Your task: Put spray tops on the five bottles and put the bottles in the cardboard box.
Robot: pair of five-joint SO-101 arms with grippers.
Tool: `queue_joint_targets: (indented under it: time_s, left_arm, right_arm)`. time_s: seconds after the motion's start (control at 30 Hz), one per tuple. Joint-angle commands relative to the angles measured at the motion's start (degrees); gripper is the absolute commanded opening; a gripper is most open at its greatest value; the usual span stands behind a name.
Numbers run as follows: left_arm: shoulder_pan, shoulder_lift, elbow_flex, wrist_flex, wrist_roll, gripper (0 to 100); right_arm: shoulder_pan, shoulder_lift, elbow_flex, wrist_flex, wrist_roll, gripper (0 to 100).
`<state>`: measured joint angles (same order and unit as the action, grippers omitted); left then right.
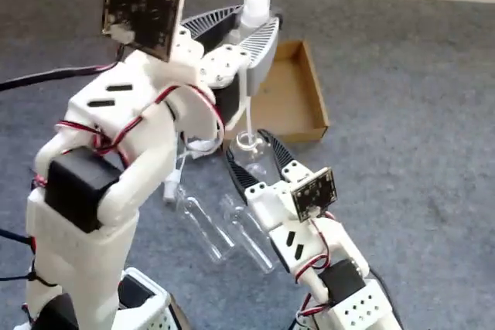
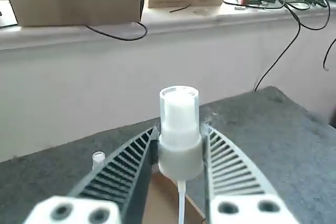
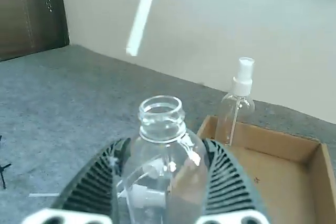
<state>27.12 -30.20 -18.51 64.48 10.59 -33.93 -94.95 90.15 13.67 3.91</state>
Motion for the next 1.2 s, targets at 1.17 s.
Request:
queue_joint_targets:
  time_s: [1.17]
  left_arm:
    - [-0.4,-0.75,14.64,-10.37,-7.74,4]
  right_arm:
    - [-0.48,-1.19,-0.75,3.65,-0.7,0.4]
